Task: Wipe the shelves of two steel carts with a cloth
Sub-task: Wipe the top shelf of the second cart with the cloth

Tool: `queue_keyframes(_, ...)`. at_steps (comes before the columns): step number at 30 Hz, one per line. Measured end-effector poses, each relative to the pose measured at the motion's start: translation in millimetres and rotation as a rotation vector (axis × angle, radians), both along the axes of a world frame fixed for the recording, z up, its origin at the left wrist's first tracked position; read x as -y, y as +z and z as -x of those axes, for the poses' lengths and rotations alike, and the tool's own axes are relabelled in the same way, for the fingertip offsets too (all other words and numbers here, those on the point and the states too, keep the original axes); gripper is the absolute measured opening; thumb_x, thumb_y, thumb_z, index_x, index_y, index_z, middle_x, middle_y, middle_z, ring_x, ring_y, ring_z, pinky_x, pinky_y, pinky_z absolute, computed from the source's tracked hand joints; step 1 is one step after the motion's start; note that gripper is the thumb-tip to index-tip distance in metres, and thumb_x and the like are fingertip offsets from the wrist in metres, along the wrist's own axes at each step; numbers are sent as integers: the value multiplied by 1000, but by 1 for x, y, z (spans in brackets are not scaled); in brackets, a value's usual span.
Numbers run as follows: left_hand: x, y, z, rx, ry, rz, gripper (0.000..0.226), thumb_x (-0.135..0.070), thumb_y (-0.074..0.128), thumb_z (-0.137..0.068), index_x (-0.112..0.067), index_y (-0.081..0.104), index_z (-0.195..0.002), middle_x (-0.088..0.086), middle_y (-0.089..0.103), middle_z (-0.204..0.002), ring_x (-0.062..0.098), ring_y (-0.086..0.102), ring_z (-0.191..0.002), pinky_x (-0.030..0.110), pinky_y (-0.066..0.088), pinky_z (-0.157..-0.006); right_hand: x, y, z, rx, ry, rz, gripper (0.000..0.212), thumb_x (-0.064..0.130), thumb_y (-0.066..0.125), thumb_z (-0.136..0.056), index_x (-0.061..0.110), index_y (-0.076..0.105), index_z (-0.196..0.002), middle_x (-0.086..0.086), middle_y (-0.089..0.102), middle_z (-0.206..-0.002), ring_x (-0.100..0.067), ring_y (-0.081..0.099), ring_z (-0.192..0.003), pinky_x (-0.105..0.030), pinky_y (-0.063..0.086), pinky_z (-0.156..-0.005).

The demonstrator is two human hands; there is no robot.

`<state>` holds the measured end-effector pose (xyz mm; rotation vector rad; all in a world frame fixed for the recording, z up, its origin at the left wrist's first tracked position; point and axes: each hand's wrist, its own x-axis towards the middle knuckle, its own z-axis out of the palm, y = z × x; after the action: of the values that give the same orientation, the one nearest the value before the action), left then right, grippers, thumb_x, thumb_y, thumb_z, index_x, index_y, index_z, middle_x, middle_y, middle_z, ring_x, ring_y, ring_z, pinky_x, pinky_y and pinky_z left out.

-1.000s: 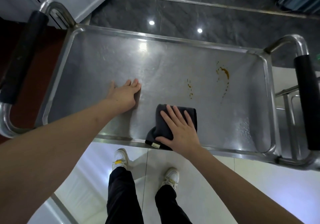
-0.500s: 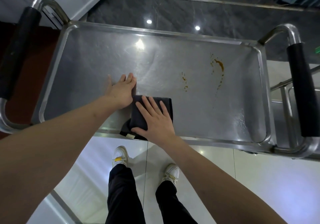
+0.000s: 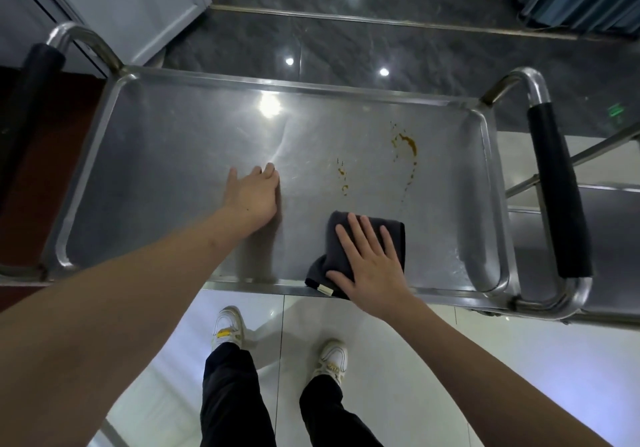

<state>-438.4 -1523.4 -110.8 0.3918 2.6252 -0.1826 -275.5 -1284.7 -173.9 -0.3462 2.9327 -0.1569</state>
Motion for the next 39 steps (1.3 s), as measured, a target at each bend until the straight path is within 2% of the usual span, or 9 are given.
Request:
queue_keyframes(4, 9, -8, 16, 106, 13, 29, 75, -9, 39, -87, -19, 18, -158, 3, 30, -160, 26, 45, -136, 55, 19, -118, 21, -1, 15, -18, 14, 24, 84, 71, 29, -101, 24, 13, -168, -4, -3, -177, -25, -5, -163, -53, 1, -130)
queue_keyframes(8, 14, -13, 19, 153, 18, 45, 80, -11, 41, -85, -24, 13, -158, 2, 30, -160, 29, 50, -131, 53, 29, -110, 34, -2, 62, -48, 20, 38, 83, 71, 31, -101, 26, 14, -168, -2, 2, -177, -24, 0, -163, -54, 5, -130)
queue_keyframes(13, 16, -18, 23, 124, 16, 42, 80, -13, 43, -82, -29, 16, -156, -2, 38, -153, 27, 55, -127, 48, 33, -106, 32, -4, 148, -71, -53, 80, 81, 70, 31, -100, 29, 17, -168, 0, 6, -177, -21, 3, -162, -51, 1, -130)
queue_keyframes(19, 16, -17, 27, 114, -62, 73, 72, -19, 45, -81, -26, 27, -150, -2, 47, -144, 26, 57, -122, 51, 36, -106, 18, -1, 268, -72, -135, 82, 84, 73, 28, -98, 29, 15, -168, 1, 5, -177, -22, 3, -162, -52, 2, -130)
queue_keyframes(23, 11, -11, 29, 119, -56, 115, 70, -17, 43, -87, -21, 23, -154, 2, 49, -143, 29, 57, -120, 52, 34, -109, 11, 0, 300, -91, -129, 89, 84, 73, 26, -98, 29, 11, -168, 1, -1, -177, -22, -2, -162, -52, 2, -130)
queue_keyframes(26, 11, -8, 28, 142, -71, 139, 73, -17, 40, -90, -24, 15, -158, 1, 36, -156, 28, 52, -129, 58, 25, -115, 13, 1, 291, -79, -128, 90, 83, 72, 25, -98, 28, 11, -168, 0, -2, -177, -21, -2, -162, -53, 1, -130)
queue_keyframes(29, 12, -7, 26, 183, -45, 116, 77, -16, 41, -90, -27, 12, -160, 0, 26, -163, 28, 46, -137, 62, 16, -118, 19, 4, 248, -58, -110, 90, 82, 69, 27, -99, 26, 13, -168, -2, 3, -177, -22, 1, -162, -52, 2, -130)
queue_keyframes(33, 9, -7, 25, 170, -20, 87, 75, -17, 43, -89, -25, 15, -158, 3, 31, -160, 30, 48, -135, 63, 17, -118, 37, 3, 150, -37, -36, 105, 81, 67, 31, -100, 28, 12, -168, -2, 1, -177, -22, -1, -163, -52, 3, -130)
queue_keyframes(39, 13, -9, 23, 203, -32, 79, 80, -20, 43, -84, -28, 13, -158, -1, 25, -162, 28, 41, -141, 63, 20, -114, 46, 2, 38, 25, 112, 82, 86, 73, 35, -99, 27, 12, -168, -2, -1, -177, -23, -6, -162, -53, -1, -130)
